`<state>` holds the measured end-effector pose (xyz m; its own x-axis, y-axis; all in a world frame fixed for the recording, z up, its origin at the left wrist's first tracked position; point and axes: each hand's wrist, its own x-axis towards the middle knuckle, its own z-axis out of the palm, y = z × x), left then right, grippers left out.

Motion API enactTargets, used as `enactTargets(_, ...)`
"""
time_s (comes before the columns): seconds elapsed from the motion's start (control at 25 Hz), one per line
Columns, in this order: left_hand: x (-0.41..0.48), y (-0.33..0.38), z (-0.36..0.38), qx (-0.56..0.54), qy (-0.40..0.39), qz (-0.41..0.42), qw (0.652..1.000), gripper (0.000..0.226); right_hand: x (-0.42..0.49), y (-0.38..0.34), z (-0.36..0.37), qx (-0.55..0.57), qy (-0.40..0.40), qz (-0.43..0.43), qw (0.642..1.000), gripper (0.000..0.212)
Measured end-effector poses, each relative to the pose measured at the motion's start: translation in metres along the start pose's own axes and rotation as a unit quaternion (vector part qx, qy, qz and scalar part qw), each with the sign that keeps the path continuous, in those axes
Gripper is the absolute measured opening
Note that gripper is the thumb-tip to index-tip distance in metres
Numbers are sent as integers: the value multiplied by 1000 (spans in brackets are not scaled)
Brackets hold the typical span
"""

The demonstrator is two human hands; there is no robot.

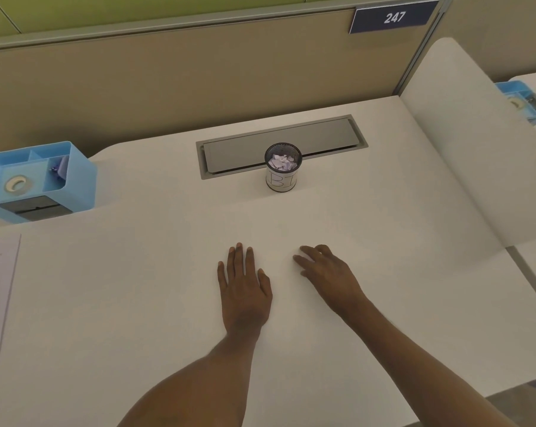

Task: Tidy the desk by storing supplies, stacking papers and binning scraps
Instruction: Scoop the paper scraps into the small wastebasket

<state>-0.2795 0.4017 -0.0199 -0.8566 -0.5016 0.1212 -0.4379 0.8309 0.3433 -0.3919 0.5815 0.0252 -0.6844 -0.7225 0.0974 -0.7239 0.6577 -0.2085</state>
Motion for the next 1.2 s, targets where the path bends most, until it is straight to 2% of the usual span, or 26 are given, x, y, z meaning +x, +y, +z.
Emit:
enactTargets(0.28, 0, 0, 2, -2, 0, -1, 1000, 55, 1, -8, -1, -25, -89, 28, 995, 31)
enactTargets(0.52, 1, -1, 4, -8, 0, -2, 1000, 55, 28, -10, -13, 24, -89, 53, 994, 30)
enactTargets(0.6, 1, -1, 4, -7, -2, -2, 1000, 56, 50, -6, -25, 88, -59, 51, 993, 32)
enactTargets(0.76, 1, 0, 1, -6, -9, -5, 1000, 56, 110, 4, -55, 230, 105, 82, 964, 13)
enactTargets(0.84, 1, 1, 0, -3, -13, -7, 1000, 57, 142, 10, -70, 257, 137, 121, 949, 11)
enactTargets(0.92, 1, 1, 1, -2, -14, -5, 1000, 57, 171, 18, -83, 254, 149, 145, 945, 11)
enactTargets(1.04, 1, 0, 3, 1, -17, -3, 1000, 57, 206, 23, -91, 233, 150, 134, 951, 14)
enactTargets(1.2, 1, 0, 3, -6, -16, -8, 1000, 56, 235, 29, -87, 183, 91, 127, 971, 16)
